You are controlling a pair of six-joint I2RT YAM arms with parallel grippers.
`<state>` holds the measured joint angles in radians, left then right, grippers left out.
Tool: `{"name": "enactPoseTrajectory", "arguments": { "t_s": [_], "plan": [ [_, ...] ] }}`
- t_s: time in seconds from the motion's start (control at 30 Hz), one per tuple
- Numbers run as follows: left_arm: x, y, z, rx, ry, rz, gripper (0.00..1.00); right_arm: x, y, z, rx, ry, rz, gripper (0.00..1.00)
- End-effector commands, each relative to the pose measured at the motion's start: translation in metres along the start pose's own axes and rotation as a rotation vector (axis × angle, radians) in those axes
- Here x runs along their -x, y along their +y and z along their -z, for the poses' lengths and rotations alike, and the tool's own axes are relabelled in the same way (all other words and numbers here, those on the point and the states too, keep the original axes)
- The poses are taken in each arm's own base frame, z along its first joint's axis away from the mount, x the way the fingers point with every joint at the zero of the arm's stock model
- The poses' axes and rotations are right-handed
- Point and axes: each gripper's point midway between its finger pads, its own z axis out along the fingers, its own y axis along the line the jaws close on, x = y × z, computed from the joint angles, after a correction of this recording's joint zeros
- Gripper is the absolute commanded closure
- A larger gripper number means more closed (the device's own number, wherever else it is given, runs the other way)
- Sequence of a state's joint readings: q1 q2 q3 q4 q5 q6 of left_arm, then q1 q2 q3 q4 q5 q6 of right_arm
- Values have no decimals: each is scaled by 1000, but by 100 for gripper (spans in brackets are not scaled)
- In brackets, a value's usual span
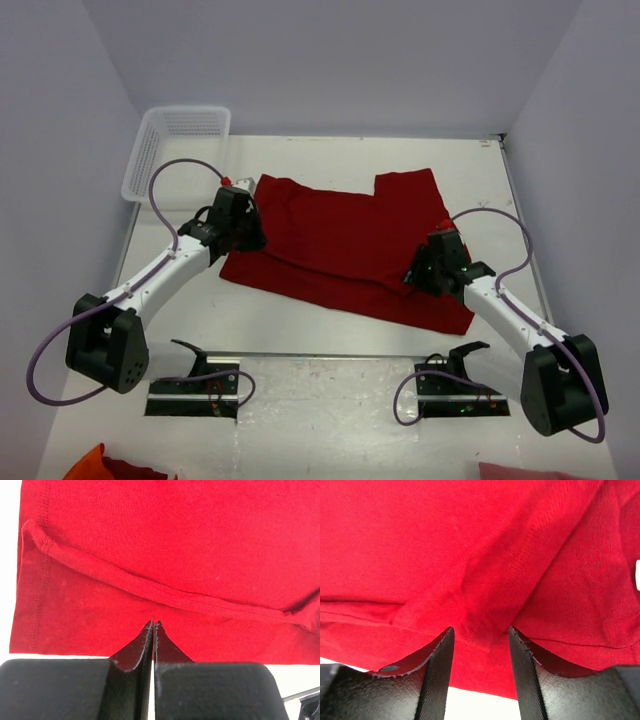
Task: Fold and stack the t-shirts
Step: Fold the flattened tshirt in 1/3 of the way
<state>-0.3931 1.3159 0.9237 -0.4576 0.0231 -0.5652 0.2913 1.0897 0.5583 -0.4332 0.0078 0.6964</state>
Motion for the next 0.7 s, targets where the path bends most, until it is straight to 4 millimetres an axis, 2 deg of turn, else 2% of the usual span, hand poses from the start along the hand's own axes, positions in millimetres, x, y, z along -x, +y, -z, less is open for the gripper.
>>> {"name": "enactPoseTrajectory", "arguments": {
  "t_s": [0.0,0.4,0.67],
  "plan": [
    [17,-12,9,-35,-47,2,100,-1,2,-8,1,-11,-43,52],
    [15,-9,4,-20,-34,-4,99,-4,5,-16,-7,22,-48,61],
    [14,-7,0,-10,-26,-10,99,-9,3,-13,-10,20,-51,60]
  ]
}}
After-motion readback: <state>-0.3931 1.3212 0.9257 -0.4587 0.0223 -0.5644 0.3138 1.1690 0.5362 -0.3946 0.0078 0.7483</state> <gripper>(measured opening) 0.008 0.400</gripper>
